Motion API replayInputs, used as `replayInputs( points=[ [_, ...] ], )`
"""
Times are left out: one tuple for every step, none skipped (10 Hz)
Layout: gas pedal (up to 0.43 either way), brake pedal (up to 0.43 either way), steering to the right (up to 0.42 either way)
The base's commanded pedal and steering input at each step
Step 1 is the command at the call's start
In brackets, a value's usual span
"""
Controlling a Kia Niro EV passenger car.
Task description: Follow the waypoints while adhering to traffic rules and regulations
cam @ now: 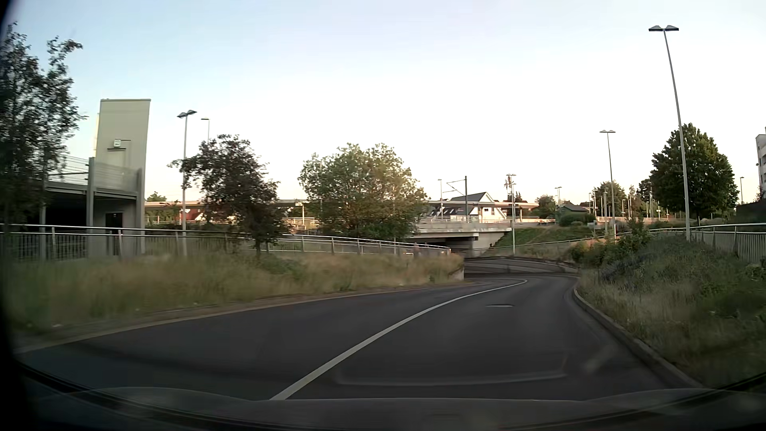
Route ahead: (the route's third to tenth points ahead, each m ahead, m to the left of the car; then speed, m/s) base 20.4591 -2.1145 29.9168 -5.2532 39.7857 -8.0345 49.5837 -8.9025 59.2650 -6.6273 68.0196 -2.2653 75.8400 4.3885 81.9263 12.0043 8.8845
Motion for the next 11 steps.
replayInputs(
  points=[
    [0.0, 0.03, 0.129],
    [0.0, 0.03, 0.125],
    [0.0, 0.03, 0.121],
    [0.0, 0.03, 0.117],
    [0.0, 0.03, 0.113],
    [0.0, 0.03, 0.11],
    [0.0, 0.03, 0.107],
    [0.0, 0.03, 0.103],
    [0.0, 0.03, 0.099],
    [0.0, 0.03, 0.094],
    [0.0, 0.03, 0.086]
  ],
)
